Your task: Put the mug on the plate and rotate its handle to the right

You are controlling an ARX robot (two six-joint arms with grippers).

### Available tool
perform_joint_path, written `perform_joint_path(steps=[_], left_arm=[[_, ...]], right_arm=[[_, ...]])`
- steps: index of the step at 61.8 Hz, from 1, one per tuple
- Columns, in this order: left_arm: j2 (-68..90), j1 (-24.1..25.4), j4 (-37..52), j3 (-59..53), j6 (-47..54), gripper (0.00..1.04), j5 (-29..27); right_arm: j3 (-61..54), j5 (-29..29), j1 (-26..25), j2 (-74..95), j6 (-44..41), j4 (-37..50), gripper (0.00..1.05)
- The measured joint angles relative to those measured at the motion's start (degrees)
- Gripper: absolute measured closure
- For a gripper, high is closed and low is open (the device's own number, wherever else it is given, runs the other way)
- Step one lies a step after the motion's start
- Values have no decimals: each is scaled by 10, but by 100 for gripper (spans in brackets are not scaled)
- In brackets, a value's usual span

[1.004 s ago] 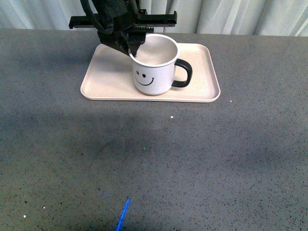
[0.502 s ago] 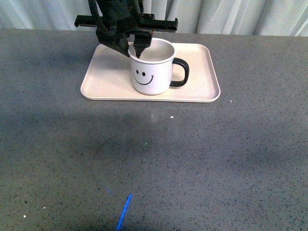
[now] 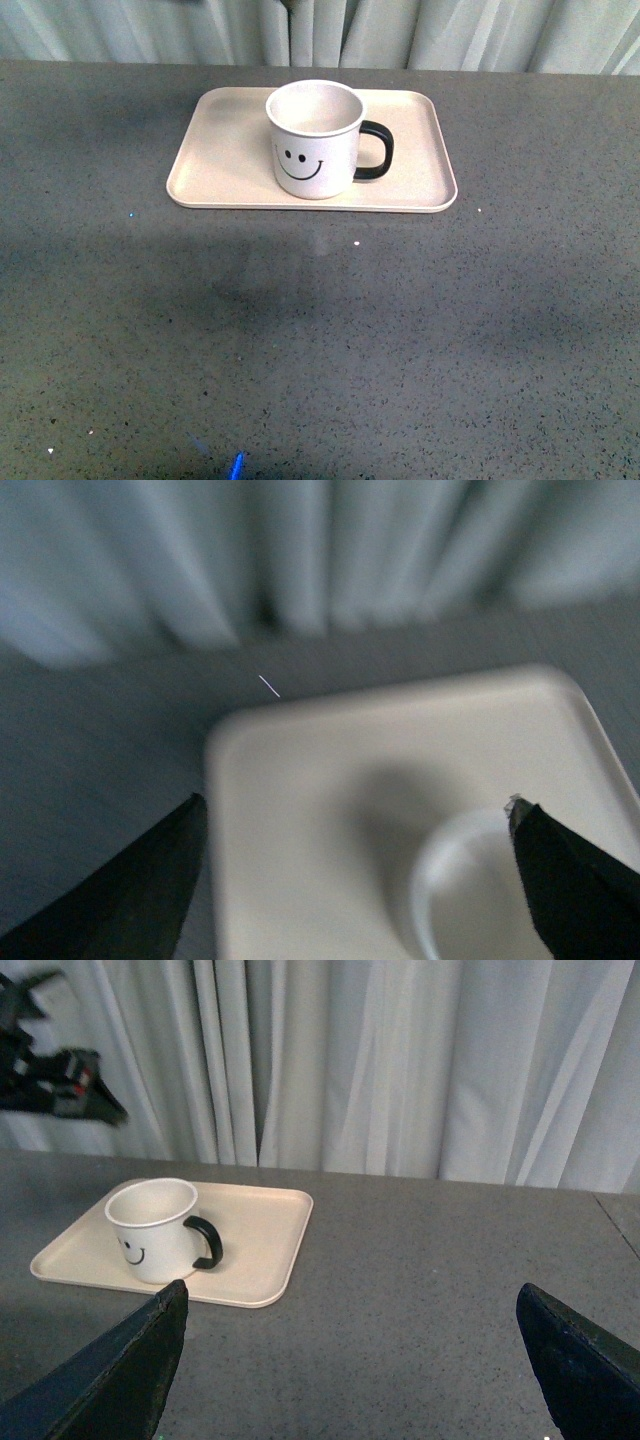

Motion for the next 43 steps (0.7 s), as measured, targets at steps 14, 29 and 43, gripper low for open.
perform_joint_path(steps=[14, 29, 43], left_arm=[[-178, 59, 469, -346, 29, 59, -74], [-290, 101, 523, -538, 33, 103, -23], [-389, 135, 525, -640, 35, 103, 6]], right_arm=[[0, 0, 0, 0, 0, 0, 9], [0, 0, 0, 0, 0, 0, 9], [0, 0, 0, 0, 0, 0, 9]])
